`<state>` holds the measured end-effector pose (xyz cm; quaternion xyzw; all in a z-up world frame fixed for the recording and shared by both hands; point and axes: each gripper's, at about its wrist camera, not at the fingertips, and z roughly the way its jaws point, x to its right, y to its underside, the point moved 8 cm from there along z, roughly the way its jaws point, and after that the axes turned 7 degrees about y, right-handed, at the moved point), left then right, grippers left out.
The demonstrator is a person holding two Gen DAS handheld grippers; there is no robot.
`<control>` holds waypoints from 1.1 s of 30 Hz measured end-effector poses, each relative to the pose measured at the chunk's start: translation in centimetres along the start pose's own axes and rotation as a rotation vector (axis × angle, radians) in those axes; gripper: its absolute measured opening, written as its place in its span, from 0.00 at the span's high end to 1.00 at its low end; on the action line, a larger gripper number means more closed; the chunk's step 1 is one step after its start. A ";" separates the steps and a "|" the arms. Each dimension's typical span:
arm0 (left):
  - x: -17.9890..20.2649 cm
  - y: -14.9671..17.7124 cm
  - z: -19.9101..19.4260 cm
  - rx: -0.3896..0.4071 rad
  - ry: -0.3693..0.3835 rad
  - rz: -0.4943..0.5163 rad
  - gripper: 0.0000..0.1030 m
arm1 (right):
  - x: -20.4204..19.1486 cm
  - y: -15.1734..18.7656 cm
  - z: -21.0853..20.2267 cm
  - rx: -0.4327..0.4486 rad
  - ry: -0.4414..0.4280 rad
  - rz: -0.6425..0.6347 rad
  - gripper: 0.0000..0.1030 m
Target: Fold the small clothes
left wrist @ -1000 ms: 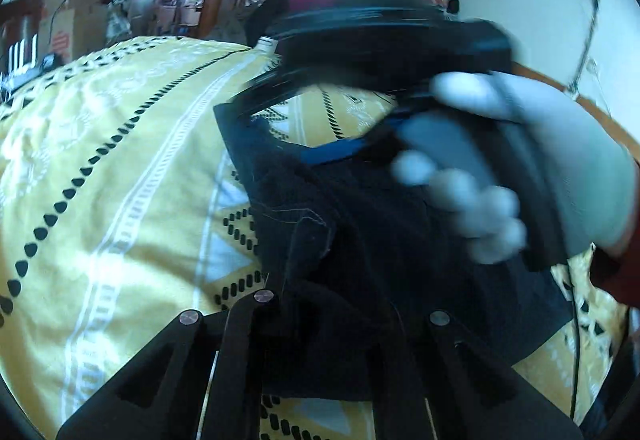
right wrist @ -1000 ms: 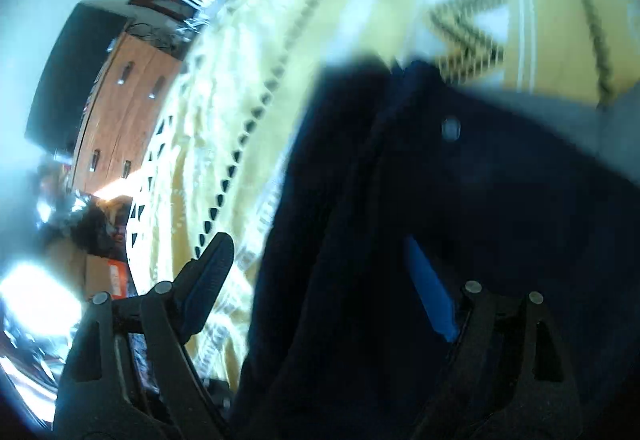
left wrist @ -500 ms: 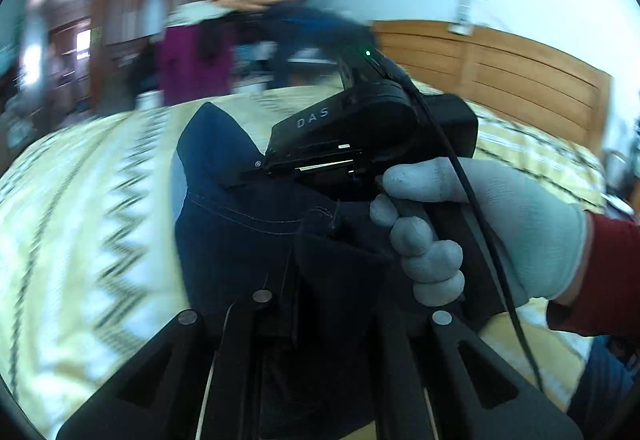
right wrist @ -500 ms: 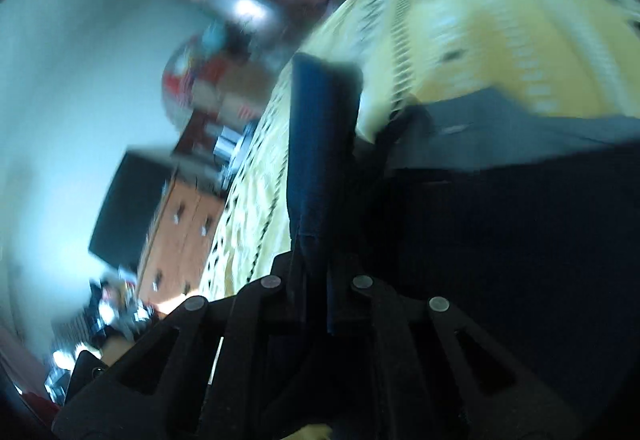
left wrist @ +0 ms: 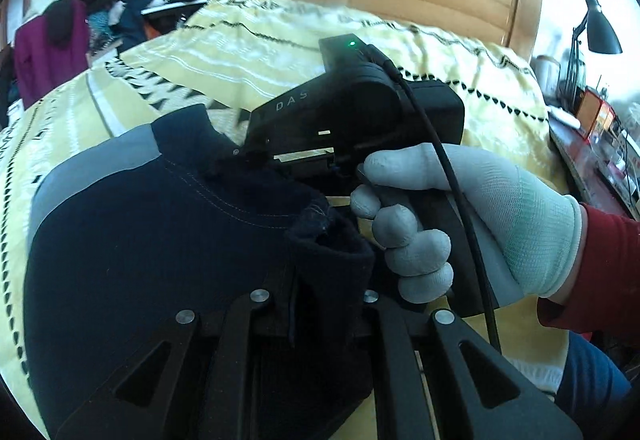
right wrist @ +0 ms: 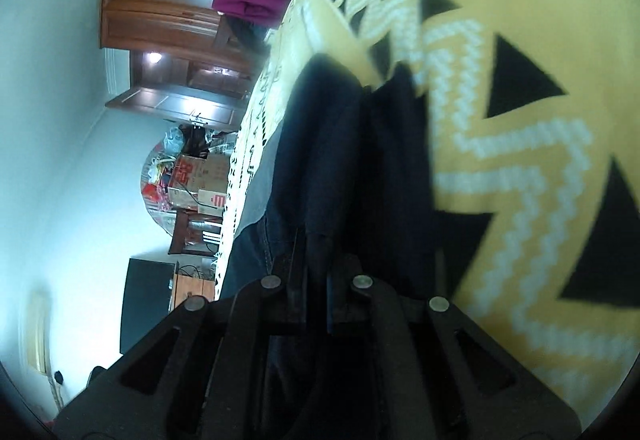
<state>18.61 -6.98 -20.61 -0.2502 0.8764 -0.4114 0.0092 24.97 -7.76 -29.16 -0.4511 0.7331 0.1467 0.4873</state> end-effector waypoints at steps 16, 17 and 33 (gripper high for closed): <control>1.1 1.1 -1.3 -0.015 0.070 -0.043 0.76 | 1.9 0.6 -3.0 -0.103 0.009 0.021 0.61; 1.0 1.3 -3.3 0.010 0.044 -0.038 0.74 | 1.5 1.4 -4.1 -0.103 -0.003 0.021 0.55; -5.5 13.4 -12.7 0.007 -0.245 -0.229 0.52 | 0.6 7.4 -7.5 -0.107 0.144 -0.109 0.35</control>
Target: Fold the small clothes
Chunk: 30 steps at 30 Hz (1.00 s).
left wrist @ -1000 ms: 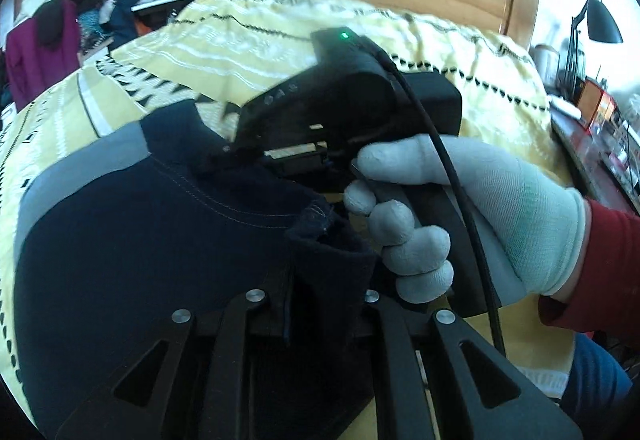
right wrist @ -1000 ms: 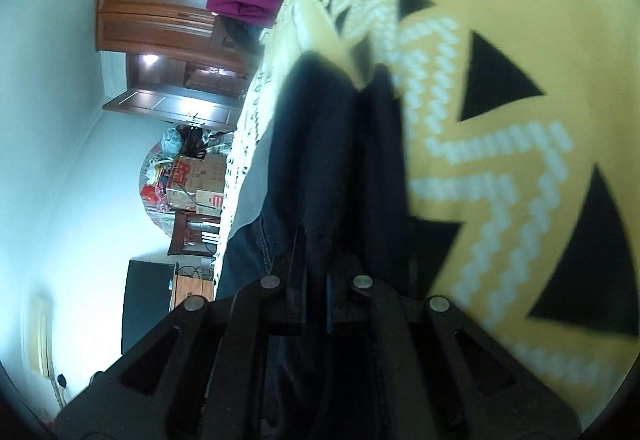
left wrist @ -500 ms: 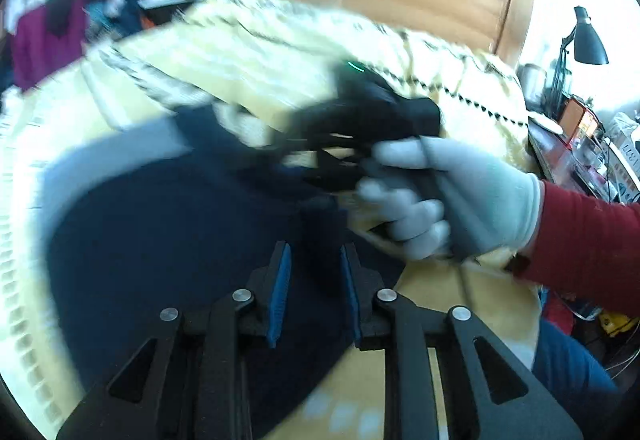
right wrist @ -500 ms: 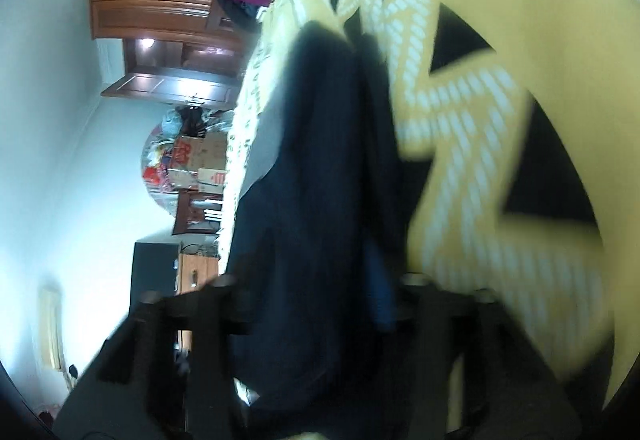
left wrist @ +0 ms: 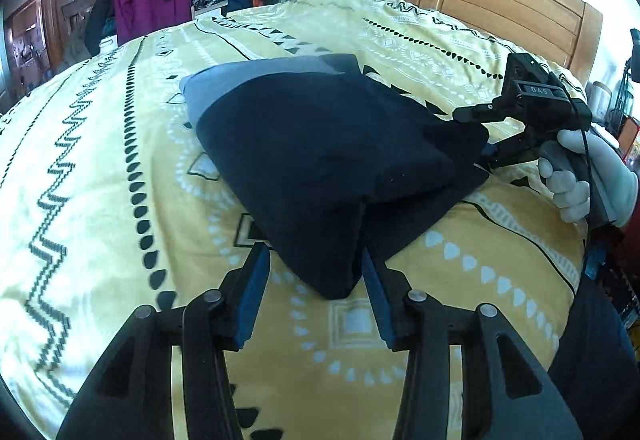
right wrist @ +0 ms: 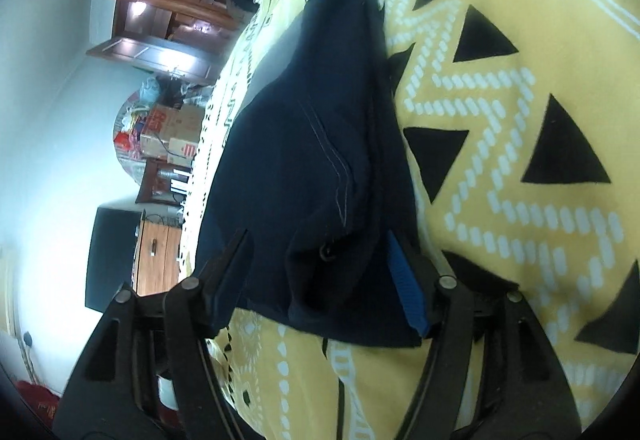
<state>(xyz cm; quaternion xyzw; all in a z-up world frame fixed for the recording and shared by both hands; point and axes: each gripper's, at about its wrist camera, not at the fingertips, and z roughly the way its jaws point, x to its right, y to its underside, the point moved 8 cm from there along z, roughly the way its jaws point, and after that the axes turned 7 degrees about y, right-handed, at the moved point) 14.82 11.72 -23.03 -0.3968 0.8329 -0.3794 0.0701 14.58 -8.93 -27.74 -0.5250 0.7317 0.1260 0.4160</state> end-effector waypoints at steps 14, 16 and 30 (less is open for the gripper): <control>0.1 1.3 1.6 -0.109 -0.261 0.334 0.64 | 1.5 0.6 -1.1 0.034 0.111 0.016 0.99; 0.0 3.3 3.0 -0.172 -0.252 0.392 0.64 | 1.7 1.1 0.5 -0.002 0.164 -0.016 0.99; 2.9 -3.3 -5.3 0.133 -0.108 0.281 0.63 | 2.2 1.6 1.1 0.036 0.124 -0.026 0.99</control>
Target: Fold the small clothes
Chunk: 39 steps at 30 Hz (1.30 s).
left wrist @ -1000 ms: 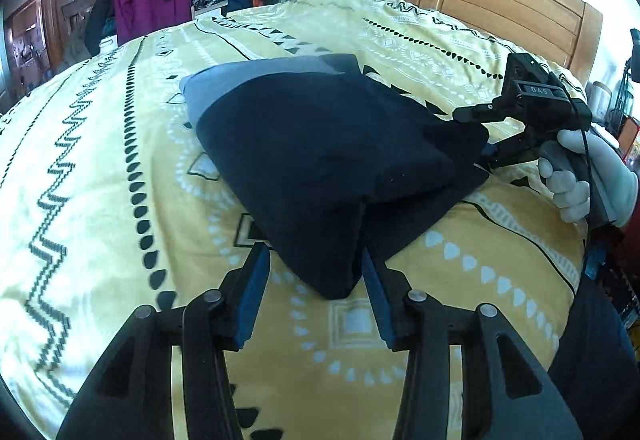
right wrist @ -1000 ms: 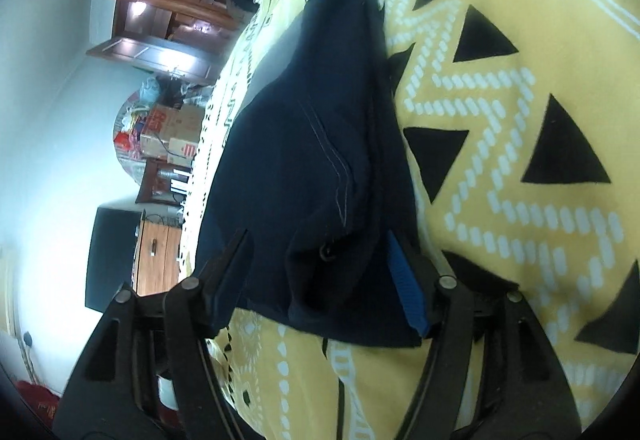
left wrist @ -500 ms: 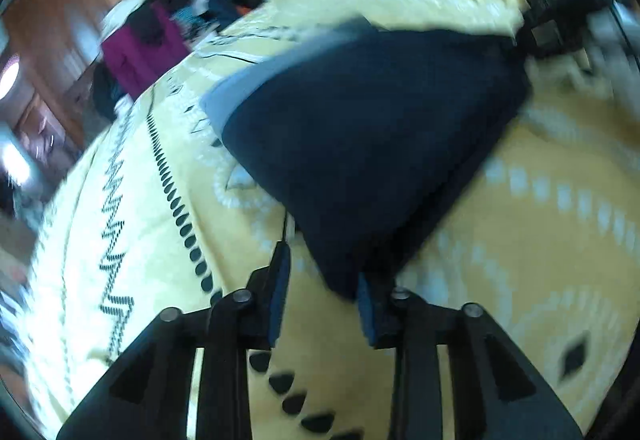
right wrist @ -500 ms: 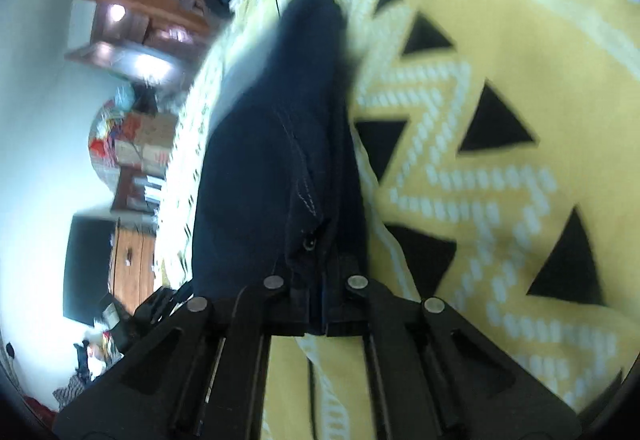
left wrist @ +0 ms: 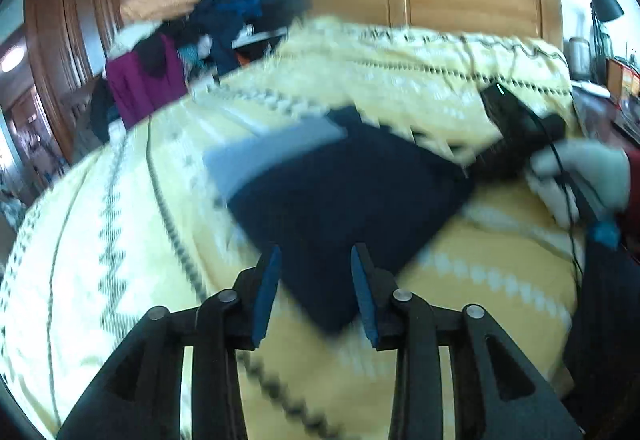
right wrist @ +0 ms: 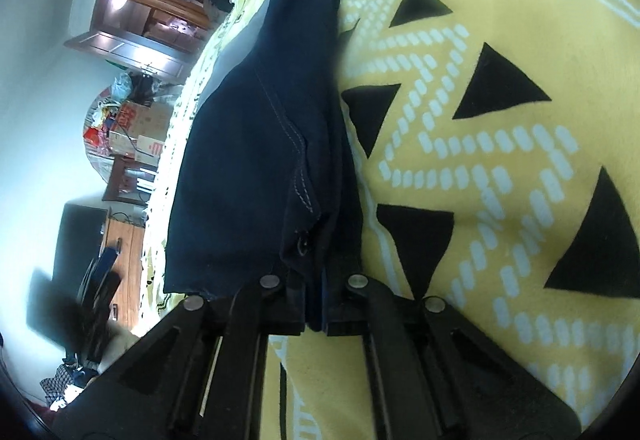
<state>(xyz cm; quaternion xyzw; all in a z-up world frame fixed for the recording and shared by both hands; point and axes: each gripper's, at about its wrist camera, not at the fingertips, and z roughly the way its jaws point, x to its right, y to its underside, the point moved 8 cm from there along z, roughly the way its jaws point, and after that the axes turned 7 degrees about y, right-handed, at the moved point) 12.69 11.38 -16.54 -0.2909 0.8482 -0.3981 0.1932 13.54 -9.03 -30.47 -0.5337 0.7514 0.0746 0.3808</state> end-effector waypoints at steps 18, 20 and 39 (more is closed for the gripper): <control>-7.7 0.0 16.7 -0.183 0.095 -0.040 0.48 | 1.0 -0.2 0.1 0.039 -0.112 -0.027 1.00; -8.5 -0.3 16.7 -0.167 0.146 -0.089 0.51 | 1.8 -0.2 -0.3 0.044 -0.120 -0.032 1.00; -12.9 -6.2 15.9 -0.110 0.176 -0.129 0.53 | 1.9 0.4 -1.0 0.063 -0.135 -0.033 1.00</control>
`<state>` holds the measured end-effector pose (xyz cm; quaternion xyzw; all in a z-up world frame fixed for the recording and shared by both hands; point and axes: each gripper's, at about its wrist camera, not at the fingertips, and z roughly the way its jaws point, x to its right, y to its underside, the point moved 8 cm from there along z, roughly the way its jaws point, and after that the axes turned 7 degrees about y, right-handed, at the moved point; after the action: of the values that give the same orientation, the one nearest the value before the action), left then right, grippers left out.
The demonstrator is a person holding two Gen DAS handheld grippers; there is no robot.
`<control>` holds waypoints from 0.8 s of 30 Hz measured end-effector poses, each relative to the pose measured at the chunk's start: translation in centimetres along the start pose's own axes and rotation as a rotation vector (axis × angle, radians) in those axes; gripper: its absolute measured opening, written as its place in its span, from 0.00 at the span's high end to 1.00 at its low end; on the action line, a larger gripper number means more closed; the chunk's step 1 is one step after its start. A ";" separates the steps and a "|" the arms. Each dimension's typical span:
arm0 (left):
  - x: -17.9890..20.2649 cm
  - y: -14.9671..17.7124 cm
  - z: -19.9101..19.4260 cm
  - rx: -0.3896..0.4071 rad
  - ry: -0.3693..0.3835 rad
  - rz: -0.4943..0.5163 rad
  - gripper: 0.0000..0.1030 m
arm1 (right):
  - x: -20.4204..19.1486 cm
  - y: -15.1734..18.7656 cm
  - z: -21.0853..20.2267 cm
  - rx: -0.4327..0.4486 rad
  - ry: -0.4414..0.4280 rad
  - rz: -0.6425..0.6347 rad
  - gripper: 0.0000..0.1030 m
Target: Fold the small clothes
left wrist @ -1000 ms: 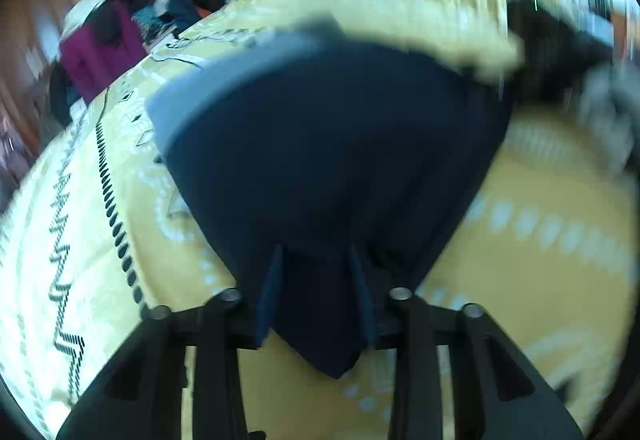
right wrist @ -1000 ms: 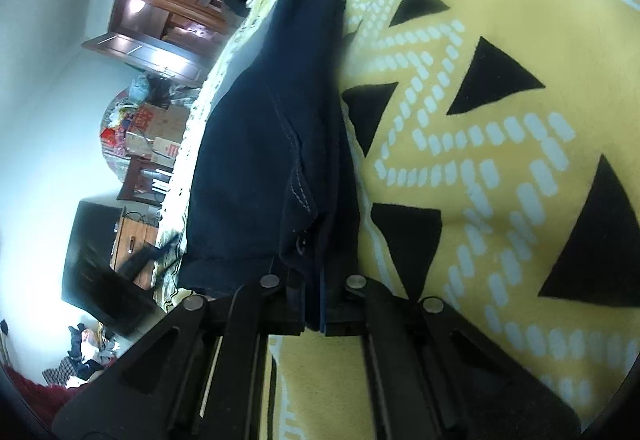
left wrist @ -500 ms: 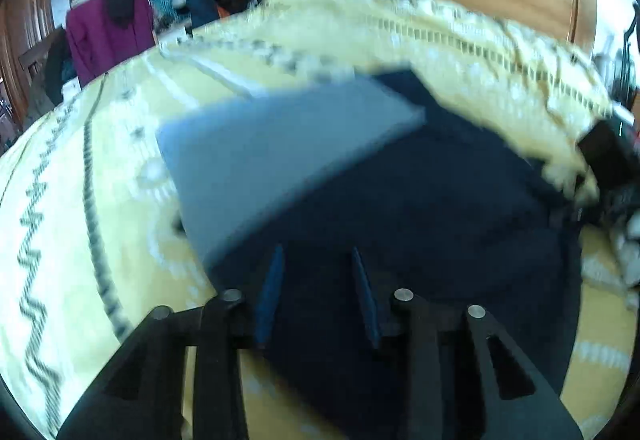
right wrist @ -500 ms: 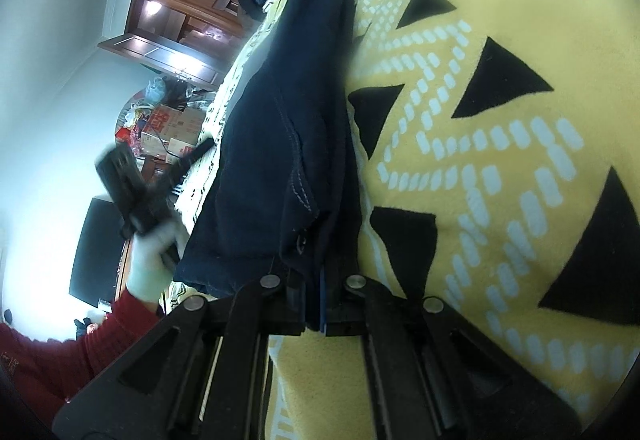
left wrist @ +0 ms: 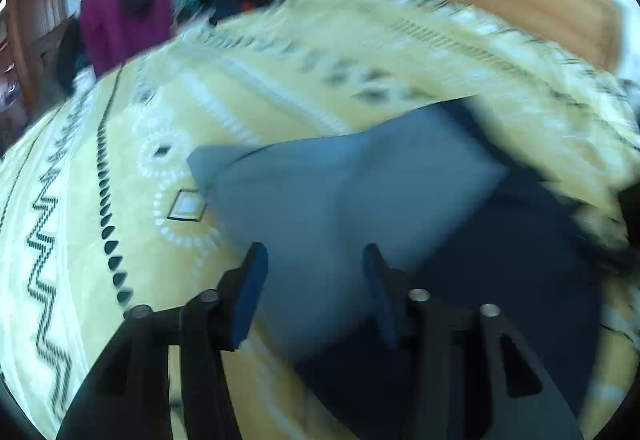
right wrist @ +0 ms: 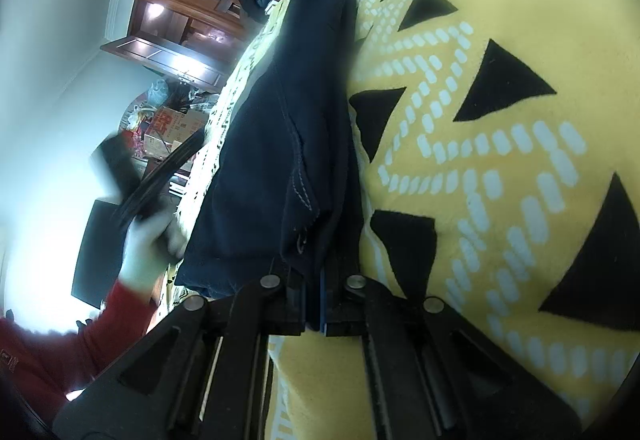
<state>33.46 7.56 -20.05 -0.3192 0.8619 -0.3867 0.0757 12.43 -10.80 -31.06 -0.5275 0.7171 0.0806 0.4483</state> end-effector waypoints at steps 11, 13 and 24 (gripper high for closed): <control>10.6 11.3 -3.4 -0.133 -0.051 0.082 0.46 | -0.9 0.1 -0.6 0.004 0.065 -0.021 0.93; 10.6 10.6 -5.0 -0.117 -0.099 0.048 0.45 | -2.9 0.3 -1.5 0.020 0.156 -0.108 0.48; 9.9 17.2 -13.9 -0.101 -0.367 -0.312 0.10 | -11.1 7.7 -5.2 0.113 0.699 -0.561 0.00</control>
<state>11.98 18.65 -21.56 -0.5169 0.7921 -0.2857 0.1543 3.61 -2.99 -22.71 -0.6717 0.6579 -0.2667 0.2117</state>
